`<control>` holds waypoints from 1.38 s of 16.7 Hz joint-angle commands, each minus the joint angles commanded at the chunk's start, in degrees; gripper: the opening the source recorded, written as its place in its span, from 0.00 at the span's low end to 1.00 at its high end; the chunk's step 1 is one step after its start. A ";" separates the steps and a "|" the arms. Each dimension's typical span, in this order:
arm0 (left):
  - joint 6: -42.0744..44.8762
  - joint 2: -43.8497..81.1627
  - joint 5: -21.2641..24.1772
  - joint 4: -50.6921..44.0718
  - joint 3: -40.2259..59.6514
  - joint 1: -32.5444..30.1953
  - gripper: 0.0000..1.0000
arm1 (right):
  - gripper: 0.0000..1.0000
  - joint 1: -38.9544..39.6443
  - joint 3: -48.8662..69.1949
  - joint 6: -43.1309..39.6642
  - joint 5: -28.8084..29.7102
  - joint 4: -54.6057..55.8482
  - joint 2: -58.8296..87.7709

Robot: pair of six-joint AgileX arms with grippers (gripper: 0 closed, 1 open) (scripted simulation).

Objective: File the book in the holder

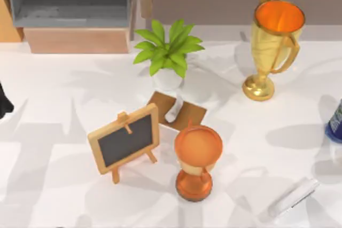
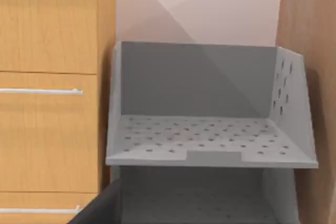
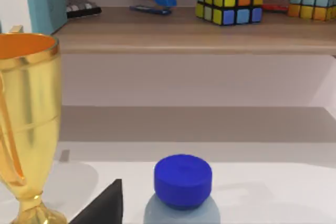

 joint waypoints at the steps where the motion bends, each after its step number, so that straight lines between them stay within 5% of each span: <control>1: -0.20 4.57 -1.97 1.47 5.18 -2.60 1.00 | 1.00 0.00 0.00 0.00 0.00 0.00 0.00; 13: -0.52 75.65 -26.78 16.17 71.03 -30.52 1.00 | 1.00 0.00 0.00 0.00 0.00 0.00 0.00; 23: 1.88 122.55 -36.54 18.43 96.58 -36.36 1.00 | 1.00 0.00 0.00 0.00 0.00 0.00 0.00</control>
